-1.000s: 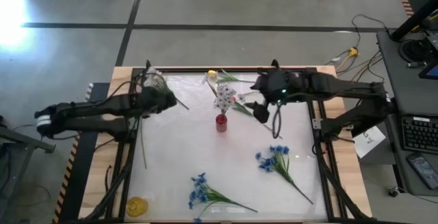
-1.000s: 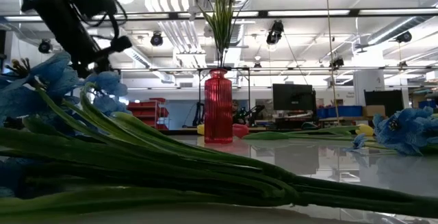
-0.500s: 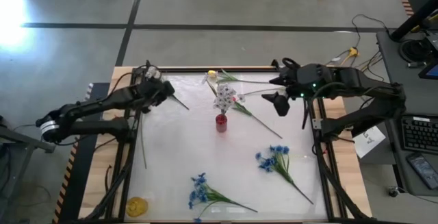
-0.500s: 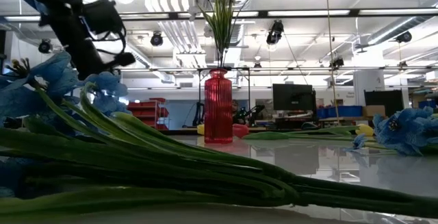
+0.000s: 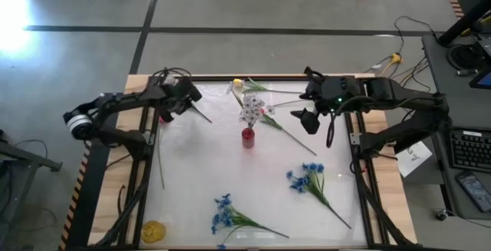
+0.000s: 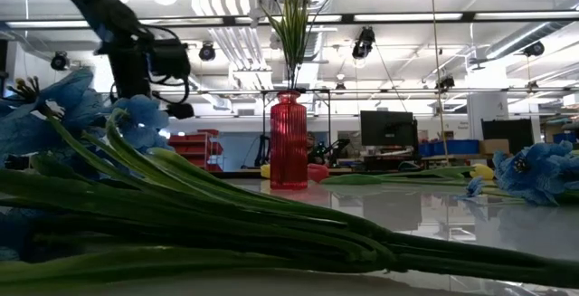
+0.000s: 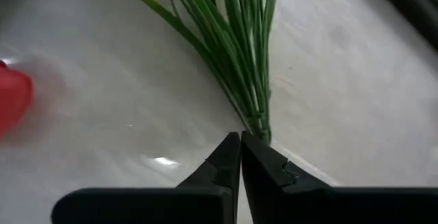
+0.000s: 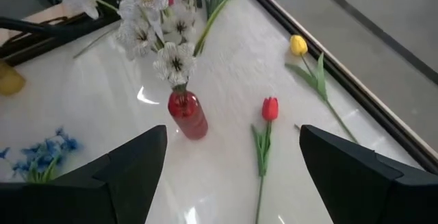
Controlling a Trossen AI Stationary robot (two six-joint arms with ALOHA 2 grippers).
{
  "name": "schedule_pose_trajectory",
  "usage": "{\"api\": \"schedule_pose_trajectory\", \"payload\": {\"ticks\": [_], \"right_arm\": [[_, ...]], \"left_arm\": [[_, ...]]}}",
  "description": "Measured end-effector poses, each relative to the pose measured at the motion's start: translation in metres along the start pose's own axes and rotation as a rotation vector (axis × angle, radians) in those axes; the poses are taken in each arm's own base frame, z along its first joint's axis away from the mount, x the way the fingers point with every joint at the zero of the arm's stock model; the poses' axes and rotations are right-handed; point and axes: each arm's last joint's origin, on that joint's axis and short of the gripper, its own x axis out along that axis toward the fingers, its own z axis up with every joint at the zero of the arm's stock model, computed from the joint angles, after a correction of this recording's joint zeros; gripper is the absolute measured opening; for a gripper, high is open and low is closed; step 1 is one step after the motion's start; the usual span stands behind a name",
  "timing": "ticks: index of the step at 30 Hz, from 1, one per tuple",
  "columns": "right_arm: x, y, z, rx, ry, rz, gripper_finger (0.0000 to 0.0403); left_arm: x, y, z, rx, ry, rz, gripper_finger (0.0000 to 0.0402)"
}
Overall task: Sort flowers into vase by color
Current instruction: Put the white flower into the red flower vase
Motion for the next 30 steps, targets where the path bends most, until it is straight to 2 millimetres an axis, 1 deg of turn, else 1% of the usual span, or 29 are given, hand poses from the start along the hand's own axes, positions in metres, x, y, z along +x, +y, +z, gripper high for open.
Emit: {"api": "schedule_pose_trajectory", "payload": {"ticks": [2,4,7,11,14,19,22,25,30], "right_arm": [[0.0,0.0,0.0,-0.006,-0.004,0.0,0.0325],[0.0,0.0,0.001,-0.019,-0.009,-0.006,0.0325],[0.0,0.0,0.001,-0.028,-0.009,-0.009,0.0325],[0.0,0.0,0.0,-0.036,-0.004,-0.01,0.0325],[0.002,-0.001,-0.003,-0.046,0.023,-0.02,0.0325],[0.011,-0.001,-0.009,-0.056,0.043,-0.028,0.0325],[0.017,-0.001,-0.013,-0.06,0.057,-0.034,0.0325],[0.022,-0.001,-0.016,-0.061,0.065,-0.037,0.0325],[0.024,-0.001,-0.019,-0.051,0.073,-0.042,0.0325]], "left_arm": [[0.001,-0.006,0.002,0.059,-0.039,0.036,0.0002],[0.003,-0.012,0.004,0.074,-0.055,0.052,0.0003],[0.011,-0.017,0.006,0.077,-0.013,0.075,0.0017],[0.018,-0.018,0.011,0.068,0.018,0.091,0.0056],[0.018,-0.017,0.017,0.044,0.013,0.092,0.0092],[0.021,-0.019,0.034,-0.037,-0.031,0.013,0.0151],[0.029,-0.018,0.039,-0.069,-0.036,0.036,0.0173],[0.041,-0.011,0.038,-0.113,0.0,0.125,0.0183],[0.054,-0.012,0.035,-0.114,0.025,0.157,0.0184]]}}
